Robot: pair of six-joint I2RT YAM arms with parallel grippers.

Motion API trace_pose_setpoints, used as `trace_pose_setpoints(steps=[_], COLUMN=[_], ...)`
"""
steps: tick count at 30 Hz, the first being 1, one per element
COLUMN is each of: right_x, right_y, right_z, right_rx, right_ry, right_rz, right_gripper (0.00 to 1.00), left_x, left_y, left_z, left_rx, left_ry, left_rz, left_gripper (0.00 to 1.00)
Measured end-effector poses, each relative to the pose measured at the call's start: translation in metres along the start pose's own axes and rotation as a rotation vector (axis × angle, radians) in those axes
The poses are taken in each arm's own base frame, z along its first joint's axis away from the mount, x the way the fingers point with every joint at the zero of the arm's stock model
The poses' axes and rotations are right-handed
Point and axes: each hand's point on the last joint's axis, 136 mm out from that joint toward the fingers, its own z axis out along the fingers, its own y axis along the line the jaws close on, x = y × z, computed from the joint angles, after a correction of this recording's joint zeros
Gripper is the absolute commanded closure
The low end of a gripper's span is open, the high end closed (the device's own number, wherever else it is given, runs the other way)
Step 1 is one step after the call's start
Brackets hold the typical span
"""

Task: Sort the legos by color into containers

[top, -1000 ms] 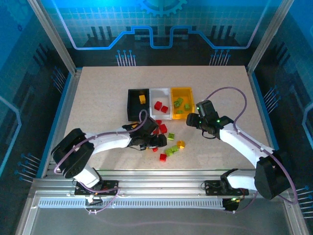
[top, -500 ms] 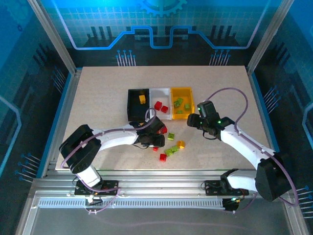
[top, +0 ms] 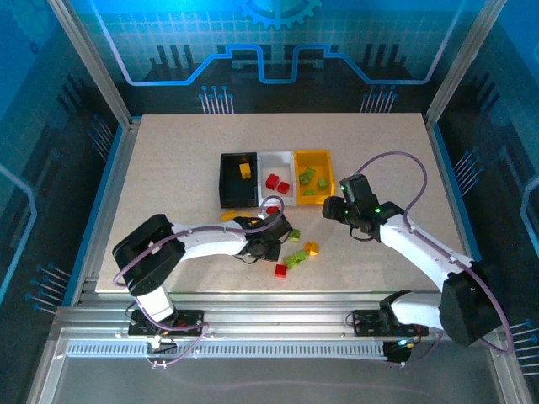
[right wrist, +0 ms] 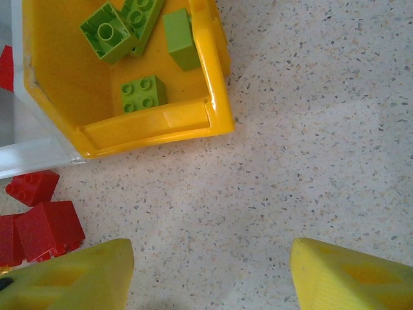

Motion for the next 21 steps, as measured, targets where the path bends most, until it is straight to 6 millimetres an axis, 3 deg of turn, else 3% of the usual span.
trace_pose_setpoints(steps=[5,10,17,21], right_x=[0.001,0.003,0.004,0.004], right_y=[-0.002,-0.003,-0.003,-0.003], right_z=[0.001,0.002,0.001,0.000], right_rx=[0.003,0.006,0.004,0.003], right_ry=[0.003,0.007,0.008,0.007], right_rz=[0.001,0.001,0.001,0.001], right_gripper=[0.33,0.33,0.34,0.33], left_x=[-0.005,-0.032,-0.128,-0.185], left_y=[0.001,-0.003,0.007,0.005], left_z=[-0.008,-0.039,-0.081,-0.082], left_rx=[-0.003,0.029,0.058,0.030], left_ry=[-0.024,-0.110,-0.296,-0.370], left_rz=[-0.006,-0.034,-0.170,-0.200], left_gripper=[0.74,0.74,0.68,0.68])
